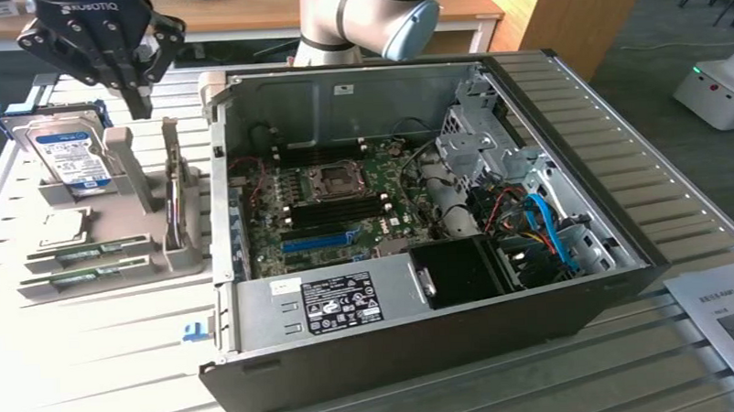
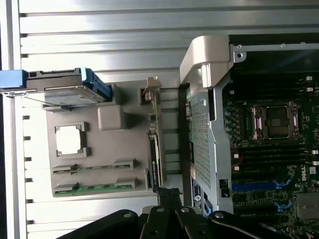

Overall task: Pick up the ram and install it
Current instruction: 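Reach for the ram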

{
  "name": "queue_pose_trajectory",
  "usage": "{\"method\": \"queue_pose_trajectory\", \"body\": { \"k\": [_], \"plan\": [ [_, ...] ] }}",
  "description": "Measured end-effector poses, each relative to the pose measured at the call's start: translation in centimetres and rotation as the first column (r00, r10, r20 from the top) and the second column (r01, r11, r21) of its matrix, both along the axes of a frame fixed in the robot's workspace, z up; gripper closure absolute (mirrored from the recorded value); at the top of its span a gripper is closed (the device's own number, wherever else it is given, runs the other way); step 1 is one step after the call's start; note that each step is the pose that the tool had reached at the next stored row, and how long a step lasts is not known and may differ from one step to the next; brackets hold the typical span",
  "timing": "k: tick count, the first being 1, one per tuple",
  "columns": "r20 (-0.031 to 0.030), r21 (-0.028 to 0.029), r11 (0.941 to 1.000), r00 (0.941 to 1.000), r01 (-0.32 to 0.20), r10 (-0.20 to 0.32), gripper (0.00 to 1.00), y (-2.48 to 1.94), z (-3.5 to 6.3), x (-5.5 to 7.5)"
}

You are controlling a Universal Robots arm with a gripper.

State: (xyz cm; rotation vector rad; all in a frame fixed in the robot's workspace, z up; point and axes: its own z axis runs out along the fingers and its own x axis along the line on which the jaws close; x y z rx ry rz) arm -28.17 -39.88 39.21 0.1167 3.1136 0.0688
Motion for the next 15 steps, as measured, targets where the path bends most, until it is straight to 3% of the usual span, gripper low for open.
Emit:
{"method": "queue_pose_trajectory", "body": {
  "k": [15],
  "plan": [
    [0.0000, 0.0000, 1.0000, 1.0000, 0.000, 0.000, 0.87, 0.00, -0.02, -3.0]
  ]
}}
